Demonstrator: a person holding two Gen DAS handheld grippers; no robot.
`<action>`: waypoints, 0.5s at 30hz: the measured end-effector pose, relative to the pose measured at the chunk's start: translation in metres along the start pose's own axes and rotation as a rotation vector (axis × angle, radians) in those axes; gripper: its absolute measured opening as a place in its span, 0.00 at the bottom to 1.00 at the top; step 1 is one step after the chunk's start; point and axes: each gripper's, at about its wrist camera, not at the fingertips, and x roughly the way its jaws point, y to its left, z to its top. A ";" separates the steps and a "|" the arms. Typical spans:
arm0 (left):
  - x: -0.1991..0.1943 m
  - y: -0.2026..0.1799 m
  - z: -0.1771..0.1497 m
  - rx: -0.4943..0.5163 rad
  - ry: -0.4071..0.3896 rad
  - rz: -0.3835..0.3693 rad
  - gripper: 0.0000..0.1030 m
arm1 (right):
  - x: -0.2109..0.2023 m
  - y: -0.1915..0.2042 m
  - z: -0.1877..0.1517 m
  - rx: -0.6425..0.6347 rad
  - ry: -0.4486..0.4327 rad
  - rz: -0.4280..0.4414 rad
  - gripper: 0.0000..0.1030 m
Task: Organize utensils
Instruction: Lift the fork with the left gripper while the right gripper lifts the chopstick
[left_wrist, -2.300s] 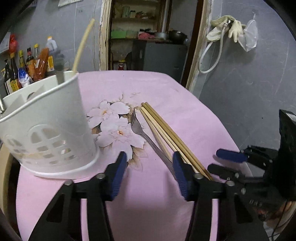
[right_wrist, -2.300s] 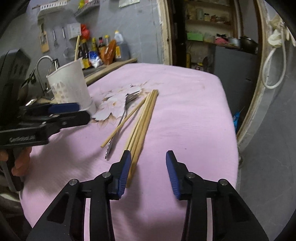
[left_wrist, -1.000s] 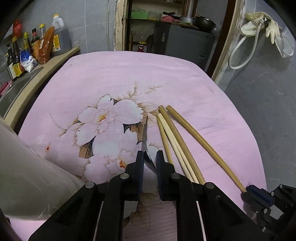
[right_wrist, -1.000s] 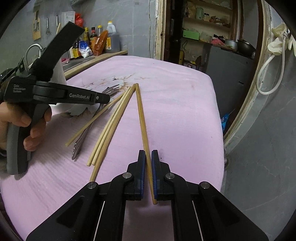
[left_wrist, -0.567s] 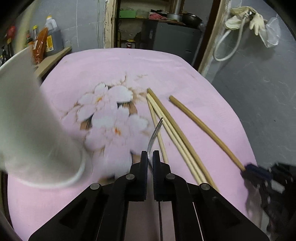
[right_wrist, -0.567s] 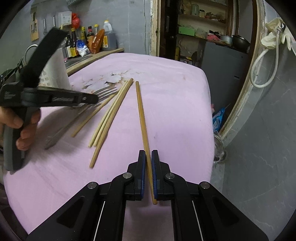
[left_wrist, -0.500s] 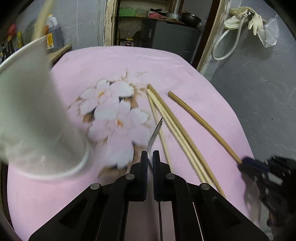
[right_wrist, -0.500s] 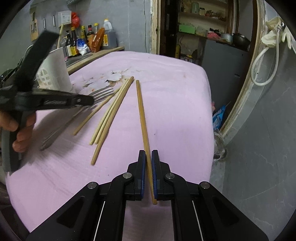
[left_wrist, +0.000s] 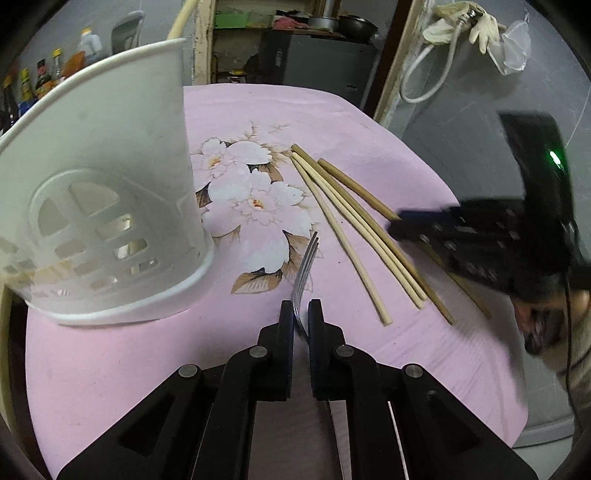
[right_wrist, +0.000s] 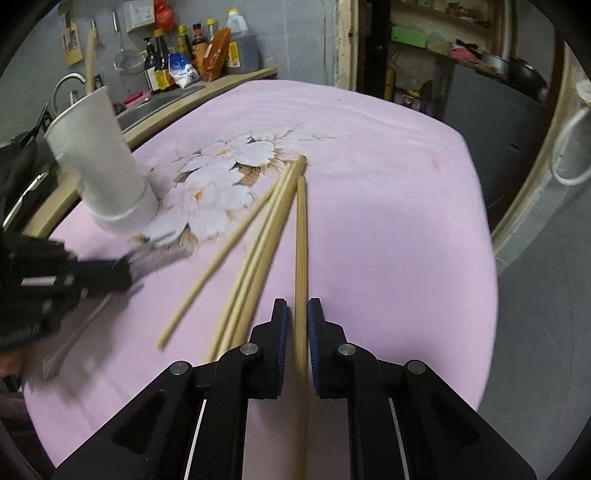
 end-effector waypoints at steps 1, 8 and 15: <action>0.001 0.000 0.001 0.007 0.008 -0.002 0.06 | 0.005 0.001 0.006 -0.009 0.013 0.001 0.11; 0.009 -0.004 0.008 0.069 0.072 0.003 0.07 | 0.028 -0.003 0.037 -0.003 0.097 0.033 0.13; 0.013 -0.007 0.007 0.055 0.032 -0.014 0.02 | 0.025 -0.003 0.035 0.040 0.088 0.033 0.06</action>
